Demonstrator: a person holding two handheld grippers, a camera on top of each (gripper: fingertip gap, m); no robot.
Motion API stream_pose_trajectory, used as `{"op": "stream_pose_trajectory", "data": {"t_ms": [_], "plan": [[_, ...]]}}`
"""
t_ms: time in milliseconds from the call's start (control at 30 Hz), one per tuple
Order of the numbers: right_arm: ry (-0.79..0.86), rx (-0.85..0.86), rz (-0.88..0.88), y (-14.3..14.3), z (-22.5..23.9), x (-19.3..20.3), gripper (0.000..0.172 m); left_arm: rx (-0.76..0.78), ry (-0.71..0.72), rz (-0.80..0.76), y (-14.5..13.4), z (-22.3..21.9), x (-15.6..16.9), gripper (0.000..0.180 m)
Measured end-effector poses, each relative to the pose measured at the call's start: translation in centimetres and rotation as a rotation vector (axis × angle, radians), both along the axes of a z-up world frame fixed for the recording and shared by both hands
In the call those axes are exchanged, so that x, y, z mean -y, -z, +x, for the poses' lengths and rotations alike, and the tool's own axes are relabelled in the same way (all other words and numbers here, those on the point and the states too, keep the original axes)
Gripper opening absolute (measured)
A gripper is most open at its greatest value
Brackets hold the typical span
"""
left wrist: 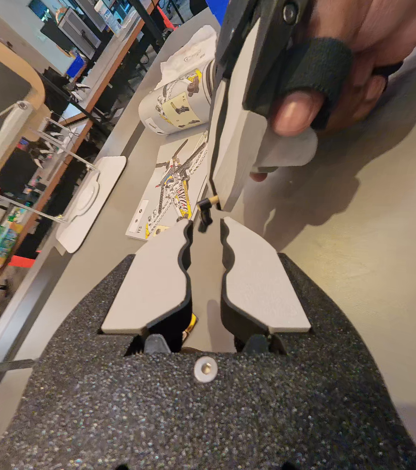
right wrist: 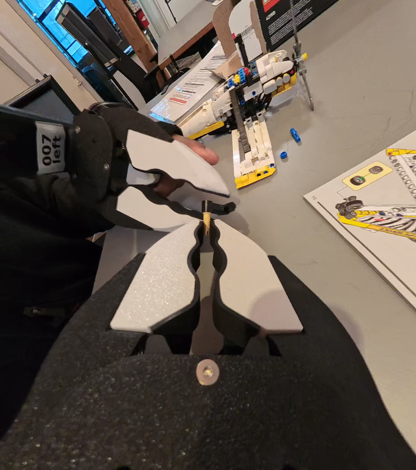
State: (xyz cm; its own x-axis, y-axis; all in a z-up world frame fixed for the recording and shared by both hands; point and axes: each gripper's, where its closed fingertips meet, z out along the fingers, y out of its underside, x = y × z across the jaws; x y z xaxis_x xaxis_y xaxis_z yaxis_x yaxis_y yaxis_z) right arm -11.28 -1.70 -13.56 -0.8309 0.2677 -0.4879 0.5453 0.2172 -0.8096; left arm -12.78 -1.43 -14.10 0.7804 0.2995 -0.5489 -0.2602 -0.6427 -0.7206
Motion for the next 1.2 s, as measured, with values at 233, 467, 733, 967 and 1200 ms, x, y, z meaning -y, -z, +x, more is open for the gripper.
{"op": "stream_pose_trajectory", "data": {"t_ms": [233, 467, 733, 967, 1200], "plan": [[-0.024, 0.033, -0.017, -0.2, 0.8, 0.2, 0.004, -0.197, 0.020, -0.096, 0.2, -0.1, -0.4, 0.014], [0.022, 0.008, -0.012, -0.2, 0.5, -0.1, 0.004, -0.020, -0.035, 0.013, 0.2, -0.2, -0.6, 0.010], [0.097, -0.032, 0.061, 1.1, 0.9, -2.1, 0.004, 0.195, -0.233, 0.251, -1.4, -2.8, 2.5, 0.009], [0.242, -0.212, 0.225, -0.5, 1.4, -6.8, 0.004, 0.397, -0.072, 0.328, -1.1, -0.7, -0.5, 0.010], [0.607, -0.482, 0.555, -9.4, 2.1, -21.4, 0.004, 0.534, 0.077, 0.334, -1.6, 1.3, -3.8, 0.010]]}}
